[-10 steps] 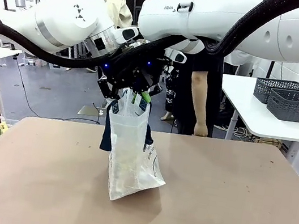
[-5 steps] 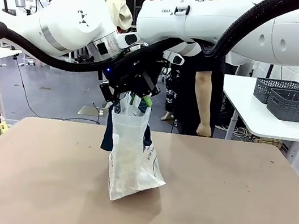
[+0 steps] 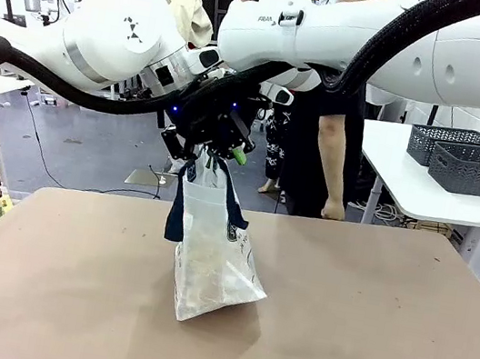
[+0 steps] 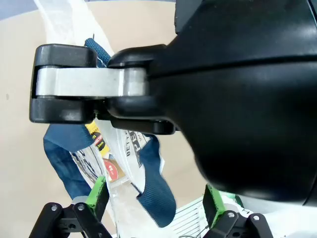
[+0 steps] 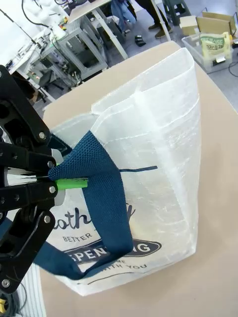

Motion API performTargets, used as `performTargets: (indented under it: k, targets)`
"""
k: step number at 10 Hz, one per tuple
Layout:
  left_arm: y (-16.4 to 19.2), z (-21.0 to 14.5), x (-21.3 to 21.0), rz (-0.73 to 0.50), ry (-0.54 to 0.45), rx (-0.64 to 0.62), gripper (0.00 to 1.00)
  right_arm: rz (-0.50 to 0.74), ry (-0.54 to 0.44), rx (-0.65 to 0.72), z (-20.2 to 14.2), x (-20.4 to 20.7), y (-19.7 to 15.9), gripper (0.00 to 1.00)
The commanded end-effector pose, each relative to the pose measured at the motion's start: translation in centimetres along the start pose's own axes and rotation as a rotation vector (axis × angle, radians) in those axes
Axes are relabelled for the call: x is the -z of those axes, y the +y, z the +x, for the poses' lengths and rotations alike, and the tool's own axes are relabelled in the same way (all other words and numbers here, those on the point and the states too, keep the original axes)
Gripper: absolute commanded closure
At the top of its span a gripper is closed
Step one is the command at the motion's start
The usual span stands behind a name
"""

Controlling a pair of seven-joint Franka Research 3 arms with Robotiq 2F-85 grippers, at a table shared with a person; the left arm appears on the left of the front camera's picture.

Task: Transfer purchased items from the store into the shopping bag.
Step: Move the Reusable shopping bag to the right side of the table.

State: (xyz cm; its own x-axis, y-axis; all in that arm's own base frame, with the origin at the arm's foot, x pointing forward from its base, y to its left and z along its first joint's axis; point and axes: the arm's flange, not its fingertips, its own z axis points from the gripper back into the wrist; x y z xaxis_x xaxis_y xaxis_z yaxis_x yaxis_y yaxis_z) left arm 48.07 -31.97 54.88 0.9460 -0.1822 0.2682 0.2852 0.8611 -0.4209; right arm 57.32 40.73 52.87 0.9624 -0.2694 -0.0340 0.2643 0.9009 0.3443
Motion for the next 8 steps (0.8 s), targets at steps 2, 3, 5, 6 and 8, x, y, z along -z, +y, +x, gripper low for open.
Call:
performTargets:
  k: [2, 3, 5, 6, 8]
  targets:
    - [-0.2, -0.9, -0.1, -0.033, -0.021, -0.013, 0.0, 0.031, 0.029, -0.012, 0.3, 0.3, 1.0, 1.0]
    - [-0.2, -0.9, 0.3, -0.023, 0.006, -0.004, 0.0, 0.034, 0.026, -0.013, 0.3, 0.3, 1.0, 1.0]
    - [-0.1, -0.9, 0.7, 0.001, 0.036, 0.008, 0.0, 0.036, 0.024, -0.014, 0.3, 0.2, 1.1, 1.0]
    - [0.0, -0.8, 0.8, 0.009, 0.047, 0.01, 0.0, 0.037, 0.025, -0.015, 0.3, 0.2, 1.1, 1.0]
    - [-0.1, -0.8, 1.1, 0.032, 0.06, 0.029, 0.04, 0.038, 0.026, -0.015, 0.3, 0.1, 1.1, 1.0]
